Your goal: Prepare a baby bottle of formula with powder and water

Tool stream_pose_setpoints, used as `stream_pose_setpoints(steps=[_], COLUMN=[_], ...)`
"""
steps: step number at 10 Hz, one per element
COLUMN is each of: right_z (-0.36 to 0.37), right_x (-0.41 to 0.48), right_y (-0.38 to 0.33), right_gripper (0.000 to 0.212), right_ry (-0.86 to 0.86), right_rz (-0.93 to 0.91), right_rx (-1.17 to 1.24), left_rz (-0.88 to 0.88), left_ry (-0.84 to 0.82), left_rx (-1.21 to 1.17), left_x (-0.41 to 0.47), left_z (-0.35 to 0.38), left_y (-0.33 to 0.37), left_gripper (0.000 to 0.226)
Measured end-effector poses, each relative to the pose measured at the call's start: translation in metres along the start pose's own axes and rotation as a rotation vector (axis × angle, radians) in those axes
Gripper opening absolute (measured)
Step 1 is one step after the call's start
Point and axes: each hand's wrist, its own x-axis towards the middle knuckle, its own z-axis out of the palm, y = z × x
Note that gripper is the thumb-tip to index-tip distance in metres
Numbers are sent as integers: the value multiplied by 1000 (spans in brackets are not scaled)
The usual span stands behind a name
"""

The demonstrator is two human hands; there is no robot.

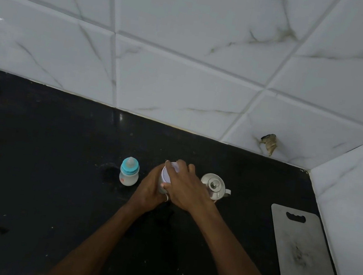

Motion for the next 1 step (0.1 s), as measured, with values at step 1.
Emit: stream_pose_setpoints(steps=[1], right_z=[-3], right_x=[-4], right_y=[-5], right_gripper=[70], right_ry=[6], right_rz=[26], right_rx=[69], left_rz=[145], left_ry=[11], left_rx=[9], left_x=[-1], left_z=[3], left_y=[1], left_gripper=[90])
